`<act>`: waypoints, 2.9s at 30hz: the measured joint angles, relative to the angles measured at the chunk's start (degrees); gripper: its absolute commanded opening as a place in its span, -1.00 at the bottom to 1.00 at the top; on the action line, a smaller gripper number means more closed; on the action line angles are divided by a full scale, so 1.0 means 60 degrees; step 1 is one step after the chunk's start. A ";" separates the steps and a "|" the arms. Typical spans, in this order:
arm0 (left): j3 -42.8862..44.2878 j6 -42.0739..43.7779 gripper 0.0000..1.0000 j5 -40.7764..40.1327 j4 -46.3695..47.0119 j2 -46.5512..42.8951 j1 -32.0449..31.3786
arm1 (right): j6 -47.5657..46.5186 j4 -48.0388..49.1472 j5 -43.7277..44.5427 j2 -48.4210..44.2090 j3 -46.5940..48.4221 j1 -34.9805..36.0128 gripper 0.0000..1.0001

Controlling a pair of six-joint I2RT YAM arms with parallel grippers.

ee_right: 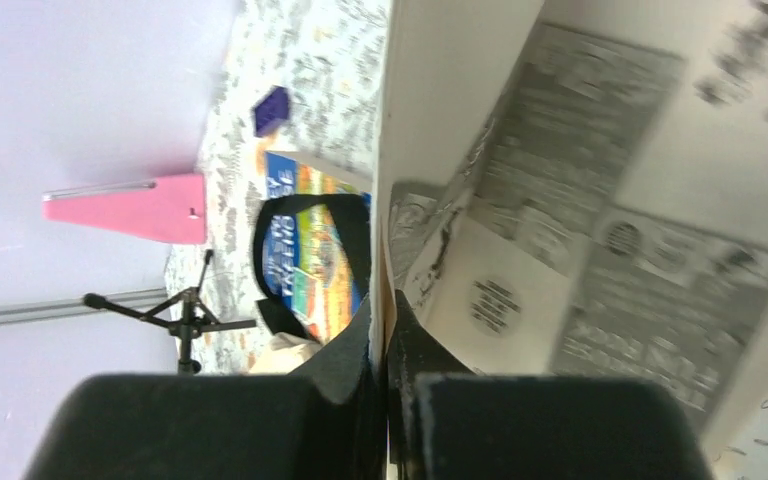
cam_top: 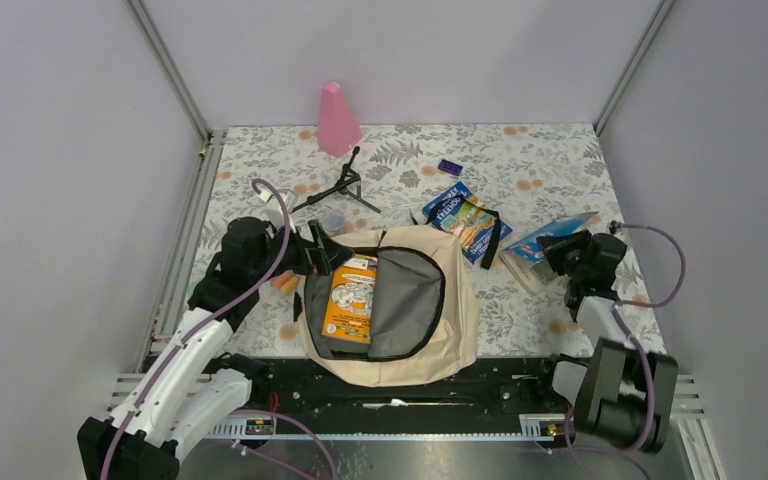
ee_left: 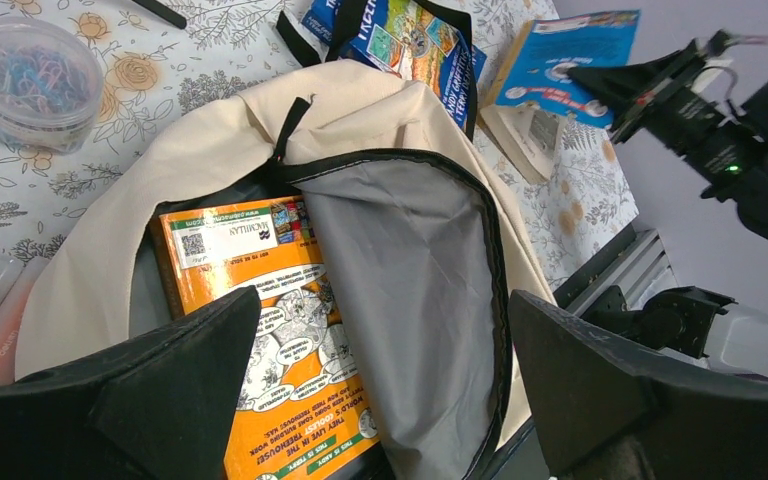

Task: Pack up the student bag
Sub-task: Pick up the book from the center of the board, then place the book in the student bag, then pick up the book from the student bag.

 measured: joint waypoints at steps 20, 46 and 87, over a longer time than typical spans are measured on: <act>-0.0040 -0.1038 0.98 0.0404 0.0743 0.0106 -0.0273 | -0.1796 -0.5676 -0.1712 -0.4127 0.2794 0.1308 -1.00; -0.1246 -0.2510 0.98 0.0237 0.1501 -0.0368 -0.0444 | -0.1552 -0.3730 -0.1286 -0.2131 0.1851 0.7318 -1.00; -0.0011 -0.5337 0.15 -0.0321 0.8083 0.9071 -0.5078 | -0.1432 -0.3195 0.2554 -0.2557 -0.0459 0.7315 -1.00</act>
